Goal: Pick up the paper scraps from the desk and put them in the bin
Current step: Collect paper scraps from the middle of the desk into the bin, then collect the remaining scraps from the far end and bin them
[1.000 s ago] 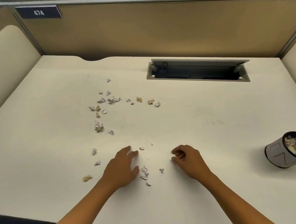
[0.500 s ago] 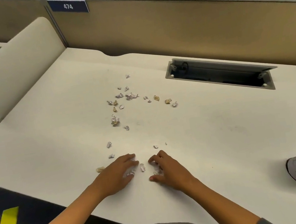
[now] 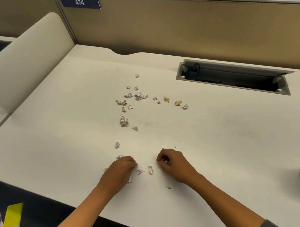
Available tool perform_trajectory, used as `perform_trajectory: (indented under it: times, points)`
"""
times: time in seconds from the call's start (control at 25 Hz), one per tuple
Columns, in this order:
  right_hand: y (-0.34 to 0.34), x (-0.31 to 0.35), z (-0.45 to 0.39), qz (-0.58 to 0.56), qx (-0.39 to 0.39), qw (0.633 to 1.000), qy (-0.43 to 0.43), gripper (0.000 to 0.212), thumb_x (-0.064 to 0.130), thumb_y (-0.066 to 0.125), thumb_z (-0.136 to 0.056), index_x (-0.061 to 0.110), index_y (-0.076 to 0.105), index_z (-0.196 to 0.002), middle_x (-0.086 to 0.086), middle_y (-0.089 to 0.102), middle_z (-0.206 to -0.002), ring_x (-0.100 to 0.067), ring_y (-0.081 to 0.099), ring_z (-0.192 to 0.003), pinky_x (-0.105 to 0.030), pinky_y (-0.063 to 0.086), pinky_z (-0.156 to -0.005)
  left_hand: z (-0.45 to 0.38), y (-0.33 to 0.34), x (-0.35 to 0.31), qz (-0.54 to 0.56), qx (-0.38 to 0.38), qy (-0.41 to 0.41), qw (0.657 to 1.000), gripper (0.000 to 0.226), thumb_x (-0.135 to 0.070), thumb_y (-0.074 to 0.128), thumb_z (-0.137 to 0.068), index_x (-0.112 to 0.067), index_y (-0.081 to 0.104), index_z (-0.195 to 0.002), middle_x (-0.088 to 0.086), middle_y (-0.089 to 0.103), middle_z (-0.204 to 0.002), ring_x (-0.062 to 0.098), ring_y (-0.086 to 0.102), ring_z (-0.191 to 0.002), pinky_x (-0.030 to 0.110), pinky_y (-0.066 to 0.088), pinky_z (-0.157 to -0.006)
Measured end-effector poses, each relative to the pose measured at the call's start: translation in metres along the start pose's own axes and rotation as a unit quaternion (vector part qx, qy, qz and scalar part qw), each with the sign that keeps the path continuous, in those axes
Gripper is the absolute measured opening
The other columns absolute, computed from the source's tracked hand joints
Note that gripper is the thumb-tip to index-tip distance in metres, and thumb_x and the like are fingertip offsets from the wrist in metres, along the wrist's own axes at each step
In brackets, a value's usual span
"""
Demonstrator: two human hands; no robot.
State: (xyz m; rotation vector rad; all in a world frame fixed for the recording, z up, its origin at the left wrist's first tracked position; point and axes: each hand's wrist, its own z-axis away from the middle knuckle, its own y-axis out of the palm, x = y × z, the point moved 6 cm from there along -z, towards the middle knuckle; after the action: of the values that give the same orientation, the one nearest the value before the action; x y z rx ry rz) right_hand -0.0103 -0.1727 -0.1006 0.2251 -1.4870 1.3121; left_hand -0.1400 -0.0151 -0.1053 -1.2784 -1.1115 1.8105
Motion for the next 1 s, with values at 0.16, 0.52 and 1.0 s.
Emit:
perform_trajectory:
  times: [0.16, 0.52, 1.0]
  points:
    - [-0.030, -0.016, -0.012, -0.072, -0.107, 0.990, 0.065, 0.016, 0.008, 0.054, -0.095, 0.014, 0.068, -0.098, -0.001, 0.066, -0.093, -0.015, 0.064, -0.079, -0.019, 0.050, -0.070, -0.004, -0.011, -0.004, 0.052, -0.026, -0.034, 0.998, 0.019, -0.010, 0.056, -0.090, -0.012, 0.074, -0.093, -0.005, 0.070, -0.096, 0.014, 0.066, -0.088, 0.026, 0.051, -0.077]
    - [0.006, 0.004, -0.016, 0.027, -0.020, 0.999, 0.018, 0.020, 0.014, 0.047, -0.098, 0.014, 0.066, -0.107, 0.000, 0.054, -0.103, -0.014, 0.054, -0.089, -0.021, 0.040, -0.078, -0.004, -0.043, 0.011, 0.207, -0.123, -0.162, 0.957, 0.012, -0.009, 0.071, -0.081, -0.016, 0.079, -0.089, -0.008, 0.075, -0.085, -0.004, 0.067, -0.073, 0.001, 0.047, -0.070]
    - [0.082, 0.062, -0.008, 0.145, 0.085, 0.981, -0.100, 0.040, 0.043, 0.064, -0.086, 0.023, 0.051, -0.118, 0.000, 0.043, -0.115, -0.020, 0.048, -0.098, -0.038, 0.052, -0.076, 0.017, -0.053, 0.023, 0.260, -0.152, -0.240, 0.923, 0.010, -0.011, 0.076, -0.078, -0.018, 0.078, -0.086, -0.009, 0.075, -0.084, -0.001, 0.069, -0.078, 0.004, 0.045, -0.068]
